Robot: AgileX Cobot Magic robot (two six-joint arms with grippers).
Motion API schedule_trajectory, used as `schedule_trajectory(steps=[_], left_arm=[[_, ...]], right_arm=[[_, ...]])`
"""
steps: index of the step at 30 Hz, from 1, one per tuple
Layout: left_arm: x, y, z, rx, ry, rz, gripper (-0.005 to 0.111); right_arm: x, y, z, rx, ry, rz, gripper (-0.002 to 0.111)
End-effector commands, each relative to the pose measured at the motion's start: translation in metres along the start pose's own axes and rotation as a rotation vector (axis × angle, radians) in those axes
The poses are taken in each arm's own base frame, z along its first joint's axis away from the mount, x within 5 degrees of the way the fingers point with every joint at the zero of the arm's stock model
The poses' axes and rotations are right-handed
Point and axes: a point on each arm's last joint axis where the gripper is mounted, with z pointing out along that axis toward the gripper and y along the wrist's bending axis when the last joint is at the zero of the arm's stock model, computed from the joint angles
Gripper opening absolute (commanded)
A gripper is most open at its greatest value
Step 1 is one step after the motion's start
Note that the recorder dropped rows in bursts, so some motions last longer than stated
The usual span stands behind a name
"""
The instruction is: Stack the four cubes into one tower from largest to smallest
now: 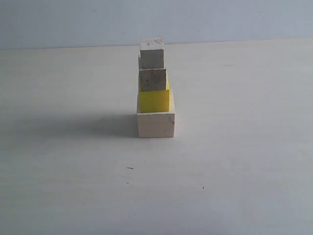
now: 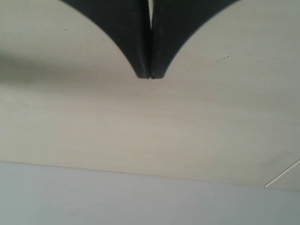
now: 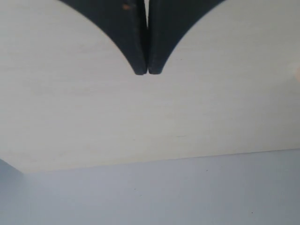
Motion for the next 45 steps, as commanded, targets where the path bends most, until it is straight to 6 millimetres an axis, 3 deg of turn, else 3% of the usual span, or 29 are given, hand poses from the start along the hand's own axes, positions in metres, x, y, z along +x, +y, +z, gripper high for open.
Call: schedule_trajectory(steps=[1,45], left_arm=[[-0.0003,-0.0003,-0.0001,0.007,-0.014,0.01,0.0],[-0.0003,-0.0003,-0.0001,0.007,-0.014,0.013,0.0]], right_arm=[[0.0009,-0.0044,0.0,0.036,-0.007,0.049,0.0],[0.0006,-0.0032,0.0001,0.016,-0.009,0.007,0.0]])
